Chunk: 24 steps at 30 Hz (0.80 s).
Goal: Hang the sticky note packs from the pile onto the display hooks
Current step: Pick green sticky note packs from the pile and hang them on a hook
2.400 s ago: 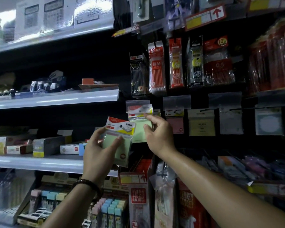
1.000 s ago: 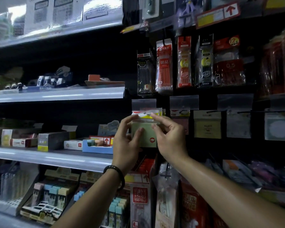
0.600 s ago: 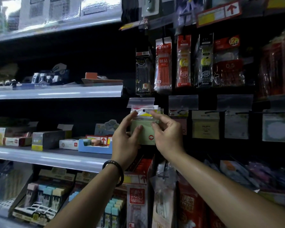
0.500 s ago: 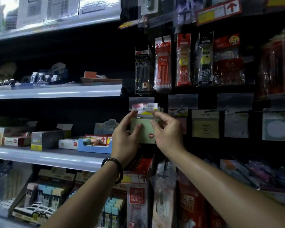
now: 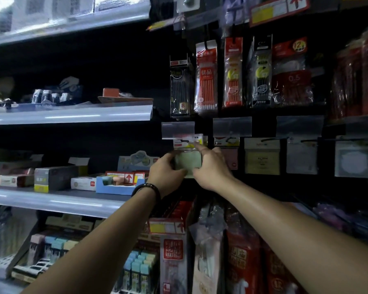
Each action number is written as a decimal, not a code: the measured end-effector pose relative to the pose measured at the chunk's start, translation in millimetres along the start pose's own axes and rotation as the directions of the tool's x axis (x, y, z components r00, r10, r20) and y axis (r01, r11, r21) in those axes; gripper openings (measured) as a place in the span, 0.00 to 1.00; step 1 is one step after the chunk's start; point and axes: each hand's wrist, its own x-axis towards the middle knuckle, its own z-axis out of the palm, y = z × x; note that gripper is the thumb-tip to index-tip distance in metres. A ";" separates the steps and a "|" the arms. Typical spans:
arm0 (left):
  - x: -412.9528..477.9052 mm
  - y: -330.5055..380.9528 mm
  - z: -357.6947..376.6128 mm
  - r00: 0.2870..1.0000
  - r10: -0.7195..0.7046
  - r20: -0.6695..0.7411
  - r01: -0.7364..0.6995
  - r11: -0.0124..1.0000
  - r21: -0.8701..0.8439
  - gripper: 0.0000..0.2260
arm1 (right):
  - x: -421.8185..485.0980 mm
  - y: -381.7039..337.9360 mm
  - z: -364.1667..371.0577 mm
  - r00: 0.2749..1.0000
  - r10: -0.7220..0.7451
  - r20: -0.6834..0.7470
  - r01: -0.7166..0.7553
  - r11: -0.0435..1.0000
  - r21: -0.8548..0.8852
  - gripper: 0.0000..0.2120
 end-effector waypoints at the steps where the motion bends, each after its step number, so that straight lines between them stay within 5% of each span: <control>1: -0.5 0.9 0.0 1.000 0.008 -0.013 -0.008 0.999 0.031 0.26 | -2.1 -0.3 -1.8 1.000 0.006 0.003 -0.006 1.000 -0.023 0.36; 7: -43.5 13.7 -12.2 0.996 0.074 -0.040 -0.065 0.979 0.195 0.21 | -47.4 5.1 -27.1 0.998 -0.059 -0.002 0.059 0.998 -0.008 0.27; 16: -206.3 20.4 -13.8 0.968 0.249 -0.041 -0.242 0.961 0.132 0.05 | -191.4 42.9 -45.0 0.950 -0.296 -0.104 0.307 0.945 0.116 0.07; 21: -325.1 -28.3 31.0 0.976 0.174 0.133 -0.190 0.974 0.121 0.04 | -299.1 102.9 -21.5 0.950 -0.309 0.043 0.295 0.936 0.193 0.05; 24: -393.8 -79.0 70.9 0.962 0.042 0.269 -0.083 0.986 0.142 0.01 | -369.4 158.7 12.7 0.958 -0.142 0.251 0.094 0.976 0.197 0.03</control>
